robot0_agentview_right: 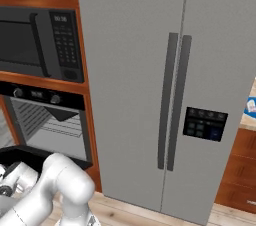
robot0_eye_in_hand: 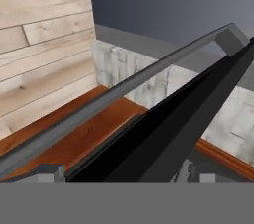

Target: Take the baked cake out of the oven and place it on the plate for cooling. Then close the oven door.

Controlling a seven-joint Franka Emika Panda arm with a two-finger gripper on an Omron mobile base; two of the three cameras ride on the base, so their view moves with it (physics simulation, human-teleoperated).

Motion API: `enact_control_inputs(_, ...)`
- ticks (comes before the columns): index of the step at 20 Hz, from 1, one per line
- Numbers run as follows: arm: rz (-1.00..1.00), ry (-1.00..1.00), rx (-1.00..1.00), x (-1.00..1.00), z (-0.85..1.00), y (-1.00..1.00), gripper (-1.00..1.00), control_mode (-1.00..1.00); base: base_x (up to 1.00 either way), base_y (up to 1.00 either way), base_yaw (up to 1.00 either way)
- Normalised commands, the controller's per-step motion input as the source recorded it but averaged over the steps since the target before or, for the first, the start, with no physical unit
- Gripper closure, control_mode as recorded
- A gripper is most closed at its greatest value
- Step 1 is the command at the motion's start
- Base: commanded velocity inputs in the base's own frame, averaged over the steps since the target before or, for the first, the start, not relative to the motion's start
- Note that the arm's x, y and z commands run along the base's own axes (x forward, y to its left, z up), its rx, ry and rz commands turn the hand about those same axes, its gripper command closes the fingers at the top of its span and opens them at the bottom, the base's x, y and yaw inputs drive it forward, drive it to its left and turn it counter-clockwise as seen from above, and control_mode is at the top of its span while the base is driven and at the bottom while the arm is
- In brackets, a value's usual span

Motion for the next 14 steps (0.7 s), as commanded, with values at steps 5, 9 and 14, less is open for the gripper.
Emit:
enact_control_inputs(5, -0.10, -0.48, 0.00, 1.00, 0.20, 0.00, -1.00, -1.00, 0.00, 0.00, 0.00)
enact_control_inputs(9, -0.10, -0.52, -0.05, 1.00, 0.00, 0.00, -1.00, -1.00, 0.00, 0.00, 0.00)
enact_control_inputs(14, -0.12, -0.54, -0.08, 1.00, -0.04, -0.01, -1.00, -1.00, 0.00, 0.00, 0.00)
